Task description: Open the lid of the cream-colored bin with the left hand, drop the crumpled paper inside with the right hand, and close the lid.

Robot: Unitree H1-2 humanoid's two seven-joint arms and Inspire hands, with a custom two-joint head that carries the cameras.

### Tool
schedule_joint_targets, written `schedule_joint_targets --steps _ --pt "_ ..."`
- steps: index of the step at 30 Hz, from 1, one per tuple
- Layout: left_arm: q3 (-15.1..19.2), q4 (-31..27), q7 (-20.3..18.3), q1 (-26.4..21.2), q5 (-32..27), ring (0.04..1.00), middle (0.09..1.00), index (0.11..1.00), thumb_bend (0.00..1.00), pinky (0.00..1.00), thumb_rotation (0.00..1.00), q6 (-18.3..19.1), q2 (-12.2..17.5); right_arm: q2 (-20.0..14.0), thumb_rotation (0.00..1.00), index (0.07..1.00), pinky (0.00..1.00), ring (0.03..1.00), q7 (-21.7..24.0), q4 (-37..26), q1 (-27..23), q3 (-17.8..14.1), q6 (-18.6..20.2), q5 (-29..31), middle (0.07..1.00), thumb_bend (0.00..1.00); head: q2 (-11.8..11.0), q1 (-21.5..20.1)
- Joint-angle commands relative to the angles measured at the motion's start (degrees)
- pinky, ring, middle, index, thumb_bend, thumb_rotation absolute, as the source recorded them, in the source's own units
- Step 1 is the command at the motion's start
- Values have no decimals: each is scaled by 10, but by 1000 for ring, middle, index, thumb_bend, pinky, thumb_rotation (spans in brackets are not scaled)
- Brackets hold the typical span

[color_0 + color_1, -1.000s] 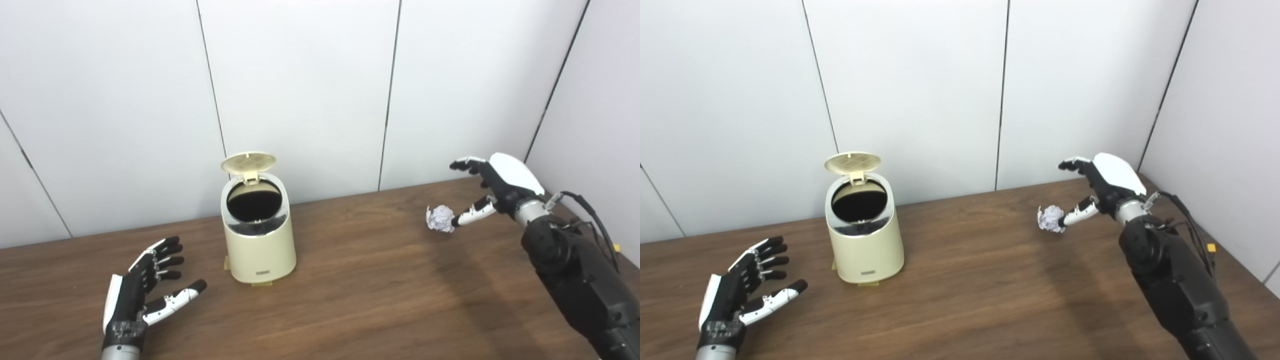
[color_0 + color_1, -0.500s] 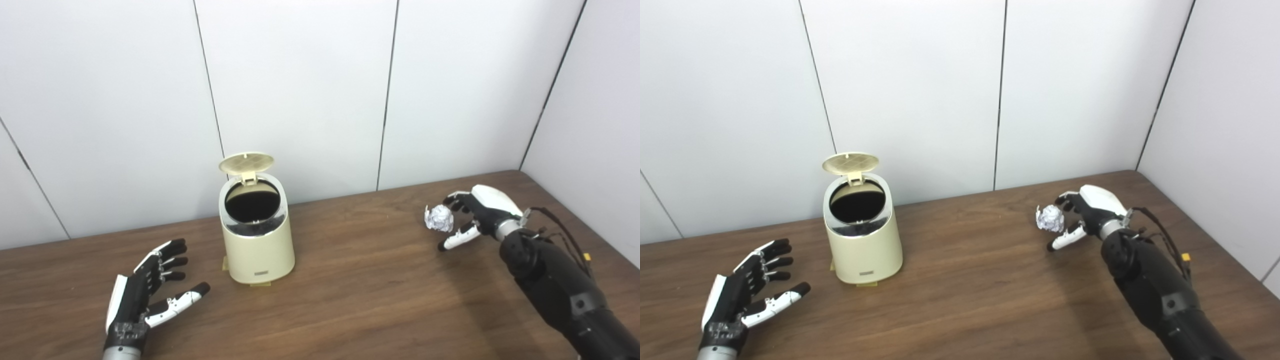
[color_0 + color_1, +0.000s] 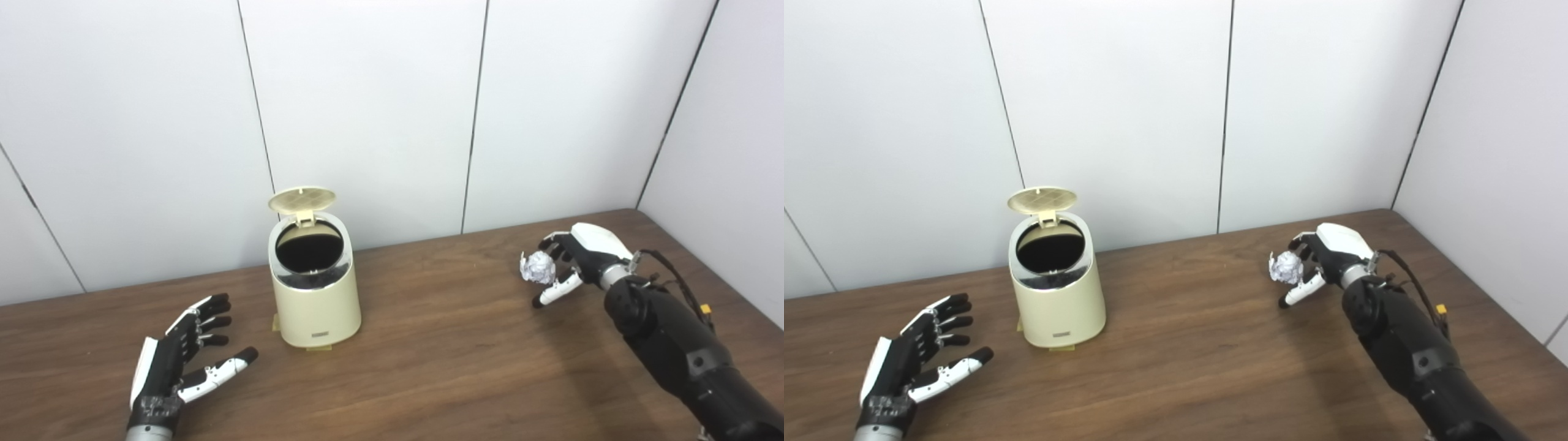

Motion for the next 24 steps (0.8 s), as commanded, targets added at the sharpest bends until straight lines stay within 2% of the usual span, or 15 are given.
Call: schedule_joint_targets --steps 1,2,3,4,6,8,9,11,14,21,24 --pt "-3 -3 -3 10 2 766 813 840 768 662 141 -5 6 -19 198 720 637 629 -4 0 -19 3 -14 -3 653 794 1 0" --pt "-3 -3 -2 10 3 766 813 839 764 665 135 -4 6 -24 167 681 631 629 -9 7 -21 12 -22 -15 645 765 2 0" --pt "-3 -3 -1 10 3 765 811 839 764 664 135 -3 6 -28 151 588 594 596 -13 12 -22 18 -28 -23 612 644 2 0" --pt "-3 -3 -1 10 3 765 810 839 765 663 136 -2 7 -31 143 540 575 580 -17 15 -23 27 -29 -32 594 582 2 0" --pt "-3 -4 -3 11 1 767 813 844 756 661 129 -3 7 -37 30 516 461 490 -24 20 -26 41 -32 -46 480 538 5 1" --pt "-4 -7 -4 11 2 770 814 844 753 663 135 -2 7 -43 8 521 431 459 -25 19 -27 52 -33 -54 441 528 6 2" --pt "-4 -8 -5 12 1 770 813 842 751 665 139 0 7 -45 3 515 493 495 -23 17 -27 56 -33 -57 447 527 6 2" --pt "-4 -9 -4 12 2 765 811 841 747 660 131 0 7 -50 1 499 547 530 -22 13 -28 63 -36 -63 471 528 8 2" --pt "-4 -7 -6 11 1 767 813 845 736 652 122 -2 7 -54 0 495 579 551 -19 4 -29 68 -34 -69 478 529 10 3" --pt "-3 -10 -10 13 -3 755 807 846 739 652 123 4 3 -64 2 500 578 555 -26 -23 -29 76 -35 -98 468 529 12 10" --pt "-5 -10 -8 13 4 756 806 848 736 656 136 4 3 -68 3 504 538 538 -24 -52 -24 75 -30 -111 457 530 12 13"
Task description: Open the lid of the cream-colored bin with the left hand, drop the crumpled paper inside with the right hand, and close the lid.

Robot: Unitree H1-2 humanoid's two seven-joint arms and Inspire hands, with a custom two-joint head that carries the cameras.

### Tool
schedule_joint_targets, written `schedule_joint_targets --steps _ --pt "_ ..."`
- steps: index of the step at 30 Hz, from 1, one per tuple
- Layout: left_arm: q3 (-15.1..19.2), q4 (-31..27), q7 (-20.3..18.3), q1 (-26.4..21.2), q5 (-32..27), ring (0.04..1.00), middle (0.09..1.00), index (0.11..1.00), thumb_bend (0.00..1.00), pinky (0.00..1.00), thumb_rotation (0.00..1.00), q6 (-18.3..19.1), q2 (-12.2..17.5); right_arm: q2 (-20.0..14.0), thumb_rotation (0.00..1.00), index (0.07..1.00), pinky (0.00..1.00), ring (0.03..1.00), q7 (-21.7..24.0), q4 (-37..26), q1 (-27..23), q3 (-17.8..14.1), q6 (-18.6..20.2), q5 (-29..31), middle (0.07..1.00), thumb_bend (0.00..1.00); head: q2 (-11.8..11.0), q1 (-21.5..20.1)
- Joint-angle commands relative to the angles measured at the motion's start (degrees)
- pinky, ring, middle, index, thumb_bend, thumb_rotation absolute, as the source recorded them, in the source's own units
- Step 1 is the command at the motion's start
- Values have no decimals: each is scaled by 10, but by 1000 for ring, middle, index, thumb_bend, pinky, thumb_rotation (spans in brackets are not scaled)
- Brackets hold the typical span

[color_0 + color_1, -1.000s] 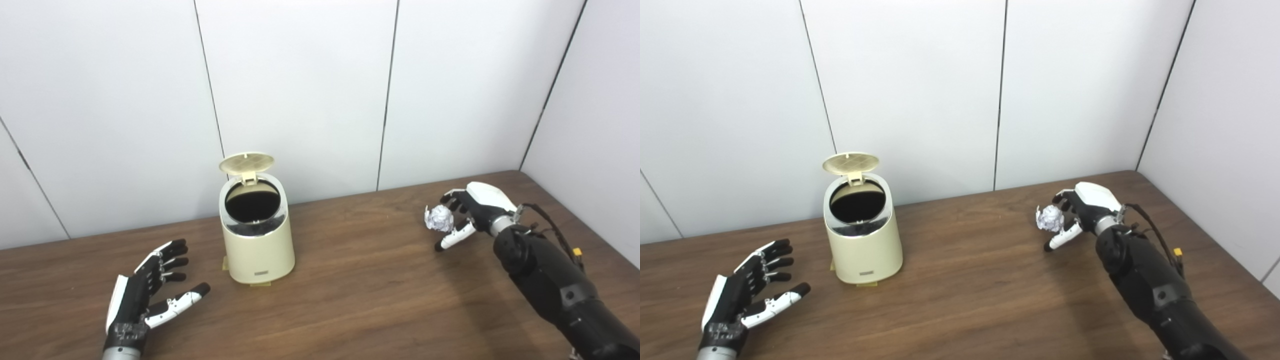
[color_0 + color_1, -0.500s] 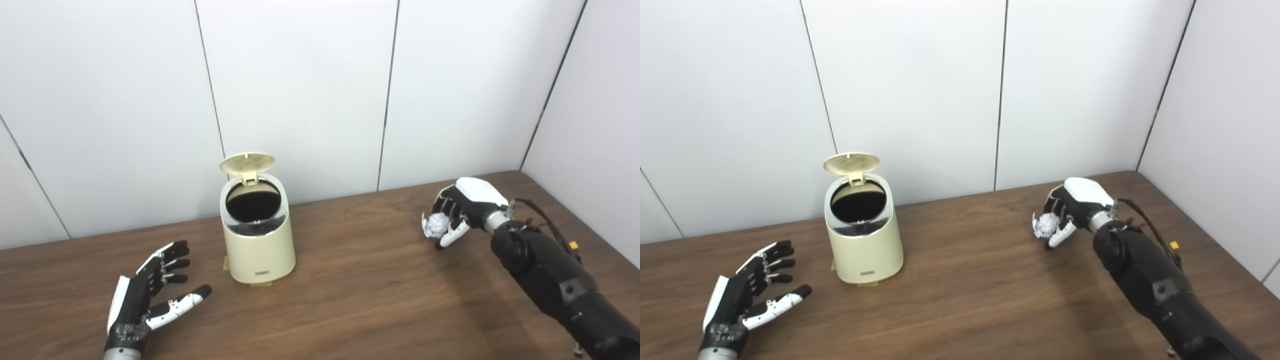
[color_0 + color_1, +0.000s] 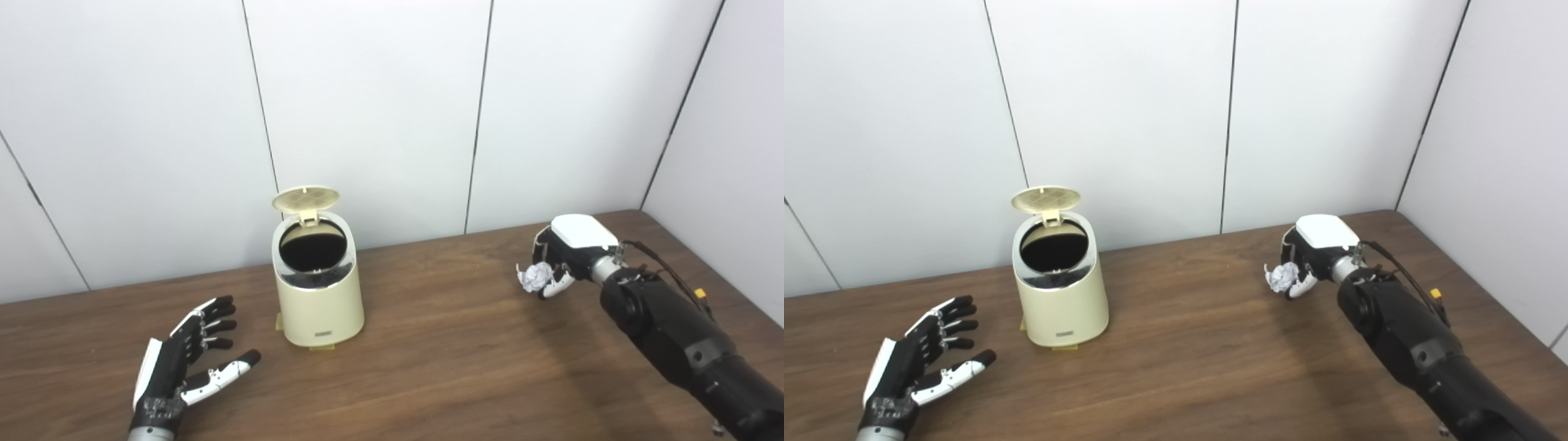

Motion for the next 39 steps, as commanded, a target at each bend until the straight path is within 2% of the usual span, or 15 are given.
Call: schedule_joint_targets --steps 1,5,7,13,16,20,23,24,28,30,32,33,36,37,39 --pt "-2 -4 3 10 3 757 806 849 736 657 141 -2 2 -24 3 505 539 539 -14 -25 -15 -14 -7 -5 455 530 1 1" --pt "-3 -5 3 10 3 761 808 848 742 649 135 1 1 -13 3 488 603 593 -19 -73 -6 -50 -21 26 488 530 1 3" --pt "-3 -3 2 9 3 762 809 848 744 657 136 -1 1 1 3 508 620 568 -22 -99 -5 -74 -26 49 460 529 -1 7" --pt "-5 -3 1 7 0 772 814 853 741 667 126 6 -2 73 6 517 710 538 44 -217 -10 -138 56 139 460 526 -4 18" --pt "-6 -5 2 8 1 769 811 852 742 656 127 10 -6 105 7 526 708 521 54 -258 -13 -147 78 159 445 524 -5 25" --pt "-8 -5 5 9 3 756 805 847 741 631 119 9 -11 132 7 529 862 501 52 -283 -17 -147 81 160 440 524 -6 36" --pt "-8 -5 6 9 1 759 808 845 742 634 112 10 -16 154 4 529 491 423 56 -291 -24 -147 72 182 431 523 -7 47" --pt "-8 -5 6 9 1 758 806 844 742 639 110 12 -17 161 4 526 504 490 57 -293 -27 -147 71 190 431 523 -7 53" --pt "-11 -12 10 11 6 757 805 842 736 640 89 18 -23 190 2 529 366 399 55 -298 -40 -134 89 181 418 521 -6 70" --pt "-13 -11 11 11 11 758 805 842 735 641 106 17 -25 201 3 528 453 407 54 -295 -48 -119 91 164 426 522 -6 77" --pt "-15 -9 12 10 14 768 808 842 735 656 111 15 -27 212 5 525 847 502 57 -289 -56 -106 95 155 439 523 -7 82" --pt "-15 -9 13 10 18 770 808 841 736 659 112 15 -29 218 5 526 922 516 56 -284 -60 -101 91 156 441 522 -7 85" --pt "-18 -9 18 10 29 769 806 836 737 656 120 12 -34 233 4 528 469 412 47 -257 -72 -88 61 158 423 520 -8 93" --pt "-19 -9 20 10 32 770 804 835 739 656 124 11 -35 238 3 528 403 389 44 -247 -77 -84 54 158 421 520 -8 96" --pt "-21 -8 24 9 37 771 806 837 745 656 138 12 -37 248 4 526 473 405 40 -231 -85 -79 49 157 426 522 -9 99"
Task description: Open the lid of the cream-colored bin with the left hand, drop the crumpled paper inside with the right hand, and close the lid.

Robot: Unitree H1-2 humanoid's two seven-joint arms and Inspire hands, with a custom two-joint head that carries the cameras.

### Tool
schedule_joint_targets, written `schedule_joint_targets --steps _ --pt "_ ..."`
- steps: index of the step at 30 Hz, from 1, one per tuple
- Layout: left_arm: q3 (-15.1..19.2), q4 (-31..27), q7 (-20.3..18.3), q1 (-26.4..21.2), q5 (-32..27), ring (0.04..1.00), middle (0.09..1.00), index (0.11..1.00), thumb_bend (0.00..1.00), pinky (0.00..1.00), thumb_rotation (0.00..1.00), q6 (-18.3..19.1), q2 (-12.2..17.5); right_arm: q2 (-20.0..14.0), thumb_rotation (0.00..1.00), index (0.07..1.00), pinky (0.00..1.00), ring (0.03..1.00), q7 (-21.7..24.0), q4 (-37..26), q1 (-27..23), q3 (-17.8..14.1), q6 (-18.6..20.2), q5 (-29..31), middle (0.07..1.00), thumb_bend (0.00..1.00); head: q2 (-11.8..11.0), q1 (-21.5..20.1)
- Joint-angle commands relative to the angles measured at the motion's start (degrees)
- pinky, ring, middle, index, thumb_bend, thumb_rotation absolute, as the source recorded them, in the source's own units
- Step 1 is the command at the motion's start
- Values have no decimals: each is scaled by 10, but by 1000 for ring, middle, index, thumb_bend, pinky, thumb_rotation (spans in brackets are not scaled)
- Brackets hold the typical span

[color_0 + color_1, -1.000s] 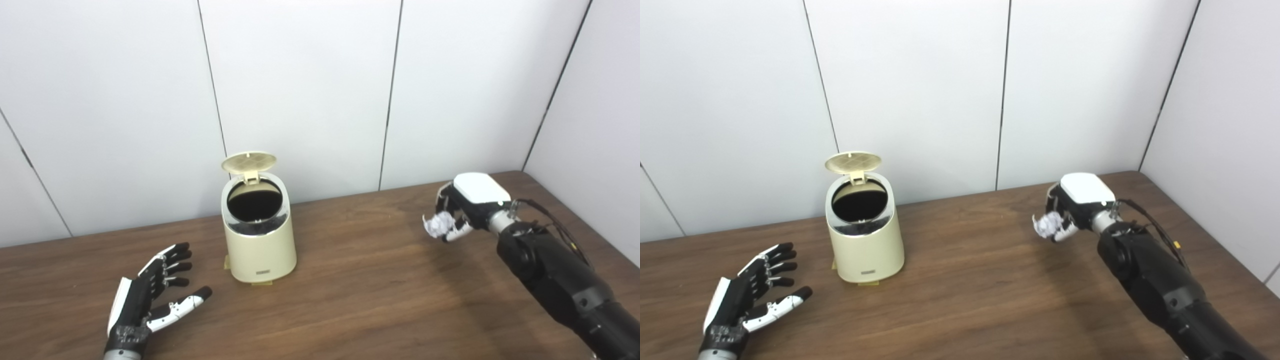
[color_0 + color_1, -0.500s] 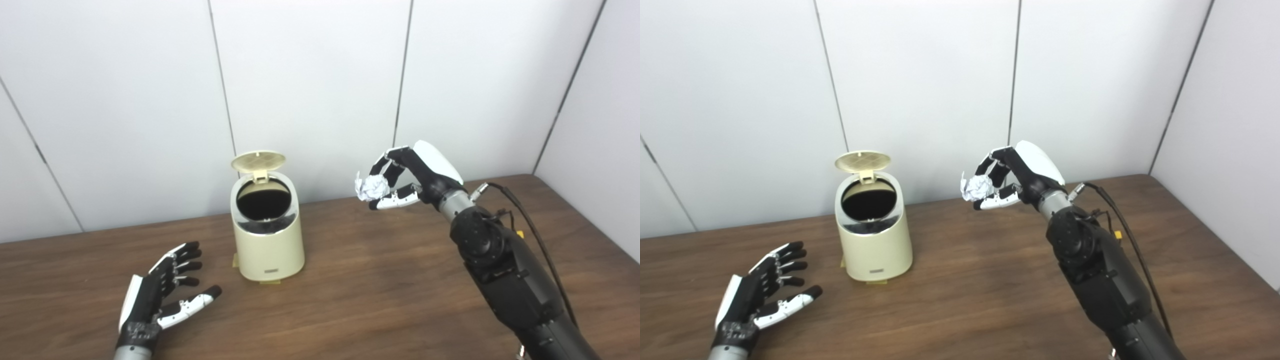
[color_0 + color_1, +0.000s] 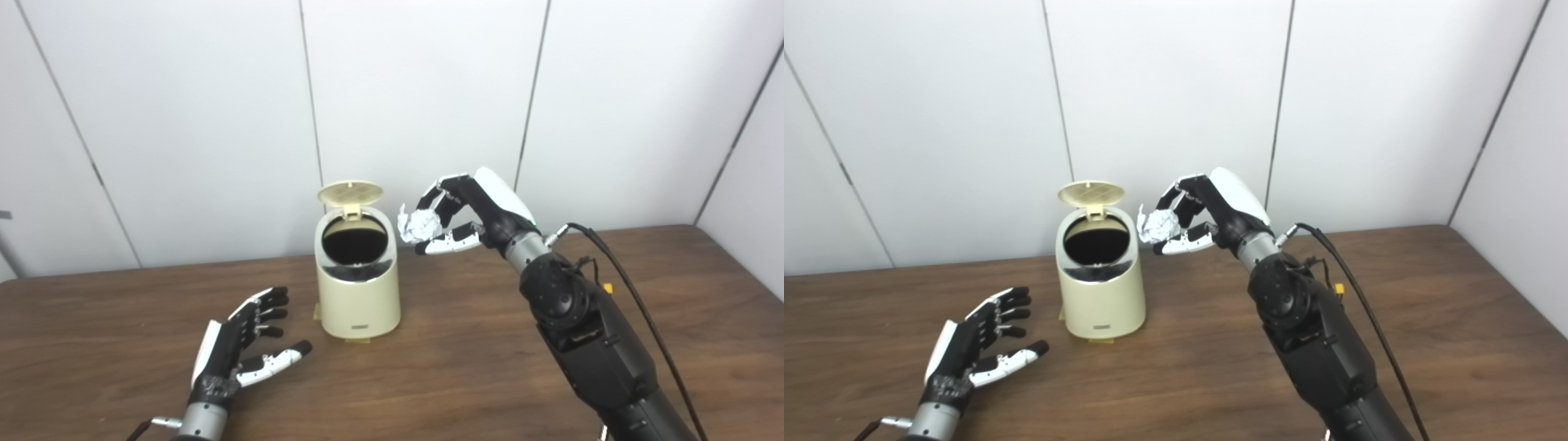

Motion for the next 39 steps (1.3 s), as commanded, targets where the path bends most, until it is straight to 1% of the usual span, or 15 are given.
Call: schedule_joint_targets --steps 1,2,5,10,15,24,25,26,27,28,29,30,31,35,39 --pt "-7 3 11 7 7 768 804 837 745 656 142 -6 -11 5 4 526 569 443 -19 4 -41 1 -24 -5 429 522 0 1" --pt "-8 3 12 7 7 767 803 836 748 656 143 -4 -13 8 5 524 736 484 -21 10 -45 3 -26 -7 433 523 0 2" --pt "-9 0 14 7 10 773 805 839 748 669 142 1 -18 19 5 525 909 508 -27 35 -54 10 -41 -5 435 523 -2 8" --pt "-7 -2 11 7 0 791 813 845 755 692 135 4 -26 38 5 517 998 535 -34 71 -67 10 -61 10 446 525 -2 20" --pt "-10 -5 15 7 9 782 809 839 759 689 148 4 -29 49 5 495 1000 548 -35 96 -81 13 -57 9 467 527 -1 26" --pt "-15 -13 18 9 17 773 807 840 748 677 131 10 -33 62 6 517 1000 565 -49 145 -100 12 -61 17 448 525 3 34" --pt "-15 -13 19 9 18 774 807 841 746 685 134 10 -34 63 5 510 1000 562 -51 149 -100 11 -64 20 455 526 3 34" --pt "-16 -14 19 9 19 771 806 842 747 680 138 11 -34 62 5 496 916 564 -50 151 -99 12 -66 22 475 527 3 34" --pt "-17 -15 19 10 20 771 806 843 747 678 140 12 -34 60 6 506 909 591 -45 148 -97 15 -64 22 475 527 4 35" --pt "-17 -16 19 11 20 773 807 844 748 682 145 14 -33 57 75 501 939 644 -42 145 -95 19 -63 20 540 525 4 35" --pt "-18 -18 18 11 19 775 808 846 748 685 150 16 -33 54 138 591 941 683 -38 140 -93 24 -59 16 588 692 5 35" --pt "-18 -19 18 12 19 779 811 848 748 688 153 17 -33 52 186 667 931 724 -35 136 -91 28 -55 13 640 812 5 35" --pt "-18 -20 17 12 18 777 811 848 748 688 155 18 -33 50 202 698 917 743 -32 133 -89 31 -54 11 664 857 6 35" --pt "-20 -18 18 11 18 771 806 843 750 684 155 16 -32 39 228 735 792 750 -26 126 -87 41 -56 3 714 919 6 35" --pt "-20 -13 16 10 13 775 806 843 753 683 147 11 -31 30 250 747 754 755 -17 117 -86 46 -52 4 740 931 6 34"
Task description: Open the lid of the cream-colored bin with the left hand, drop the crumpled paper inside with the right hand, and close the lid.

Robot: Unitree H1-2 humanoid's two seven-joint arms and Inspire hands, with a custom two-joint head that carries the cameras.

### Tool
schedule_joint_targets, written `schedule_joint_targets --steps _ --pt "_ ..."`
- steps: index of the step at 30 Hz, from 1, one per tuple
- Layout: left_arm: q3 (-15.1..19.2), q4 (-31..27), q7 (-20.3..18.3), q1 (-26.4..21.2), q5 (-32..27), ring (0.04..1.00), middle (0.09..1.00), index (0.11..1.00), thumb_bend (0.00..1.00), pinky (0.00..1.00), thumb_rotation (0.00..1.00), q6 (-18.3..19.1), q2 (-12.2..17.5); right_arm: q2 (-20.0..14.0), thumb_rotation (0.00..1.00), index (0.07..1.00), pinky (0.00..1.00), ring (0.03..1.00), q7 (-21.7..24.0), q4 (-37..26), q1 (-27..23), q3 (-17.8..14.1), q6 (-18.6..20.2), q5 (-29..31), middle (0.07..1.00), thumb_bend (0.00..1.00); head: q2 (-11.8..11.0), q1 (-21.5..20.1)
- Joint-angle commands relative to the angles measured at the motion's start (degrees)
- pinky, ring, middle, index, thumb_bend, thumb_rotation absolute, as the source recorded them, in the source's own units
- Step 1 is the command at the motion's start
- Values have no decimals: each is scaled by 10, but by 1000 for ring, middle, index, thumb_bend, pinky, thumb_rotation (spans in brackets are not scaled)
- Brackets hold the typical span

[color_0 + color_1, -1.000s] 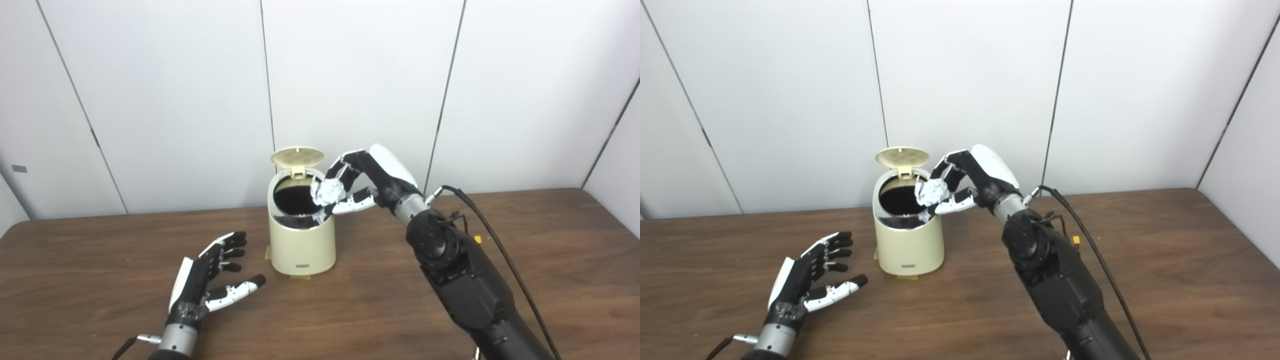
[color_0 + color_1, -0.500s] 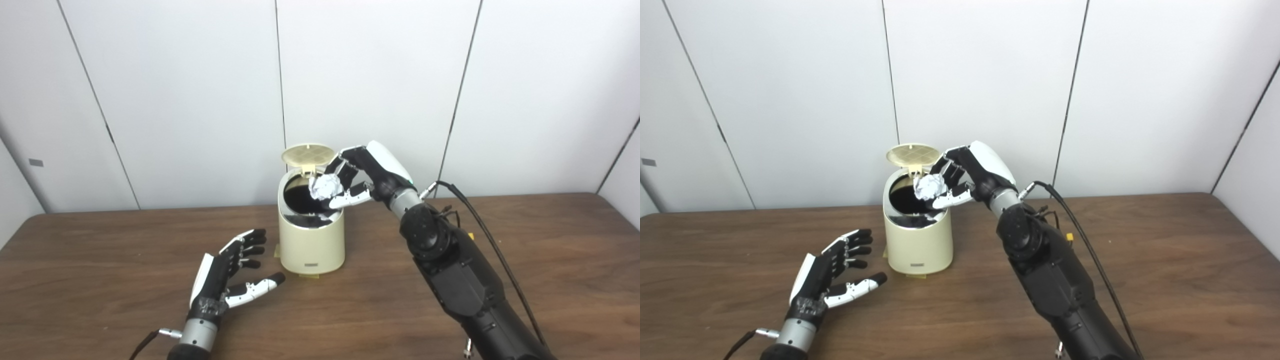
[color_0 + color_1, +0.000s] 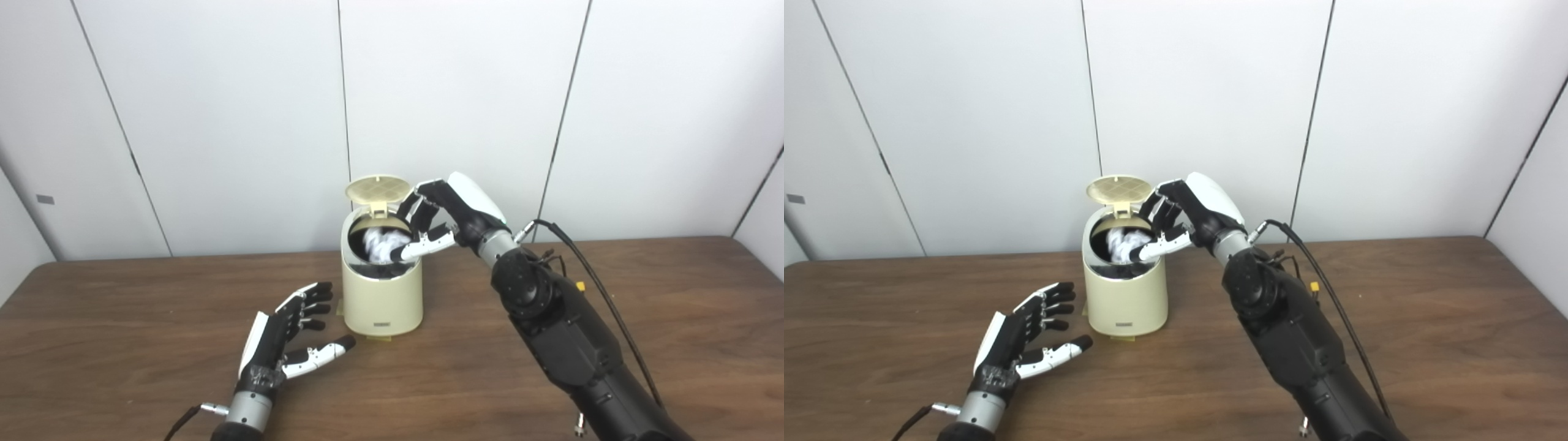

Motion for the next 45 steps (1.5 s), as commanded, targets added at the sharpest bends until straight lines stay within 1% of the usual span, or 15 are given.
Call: schedule_joint_targets --steps 1,6,12,14,15,17,20,21,23,26,30,35,38,41,45 --pt "-4 5 6 4 0 776 807 844 751 687 145 -10 -4 -5 253 748 748 754 7 -17 -18 1 -6 -2 744 932 0 0" --pt "-5 4 5 4 1 765 804 844 745 683 135 -10 -2 -12 258 751 746 761 17 -36 -9 0 -2 -2 755 934 2 0" --pt "-6 4 4 5 1 769 805 842 742 680 137 -11 0 -23 266 745 699 743 21 -58 5 -4 -4 -2 746 941 3 1" --pt "-5 4 4 4 0 773 807 848 743 685 138 -11 0 -26 238 732 697 741 21 -72 14 -10 -2 2 740 937 3 1" --pt "-5 4 3 5 -2 773 807 848 743 686 138 -10 0 -27 236 731 697 741 18 -79 20 -15 -2 4 739 937 3 1" --pt "-4 4 2 5 -6 772 808 846 746 681 135 -11 0 -28 199 698 630 699 12 -89 32 -27 -10 14 710 940 3 1" --pt "-5 3 3 4 -5 768 807 843 744 672 140 -14 0 -32 167 674 582 667 7 -108 55 -50 -24 34 692 916 3 1" --pt "-5 3 5 4 -1 767 807 843 743 671 140 -16 1 -35 162 671 576 663 7 -125 67 -60 -17 37 690 912 3 1" --pt "-5 4 7 4 2 770 808 843 738 674 138 -17 2 -38 156 679 557 659 6 -146 84 -71 -10 37 688 886 3 3" --pt "-4 -1 6 4 -1 772 808 842 740 685 129 -9 1 -42 150 691 552 651 0 -160 115 -101 -29 63 679 853 3 4" --pt "-3 2 6 2 -2 770 805 838 744 672 133 -8 1 -54 180 705 515 651 3 -177 155 -121 -14 72 691 851 3 4" --pt "-1 6 5 0 -6 767 803 837 748 655 126 -11 0 -61 183 717 566 649 3 -177 187 -128 -11 79 695 877 2 7" --pt "0 6 6 0 -9 766 800 833 750 655 115 -11 -2 -65 199 727 533 637 5 -174 210 -131 -19 89 697 878 1 7" --pt "2 10 7 -3 -10 765 798 829 748 659 104 -15 -1 -67 188 733 529 638 8 -166 222 -131 -30 103 709 868 0 9" --pt "6 13 8 -12 -14 770 809 836 755 655 151 -24 0 -69 197 740 530 638 4 -150 240 -126 -47 109 729 877 -2 16"
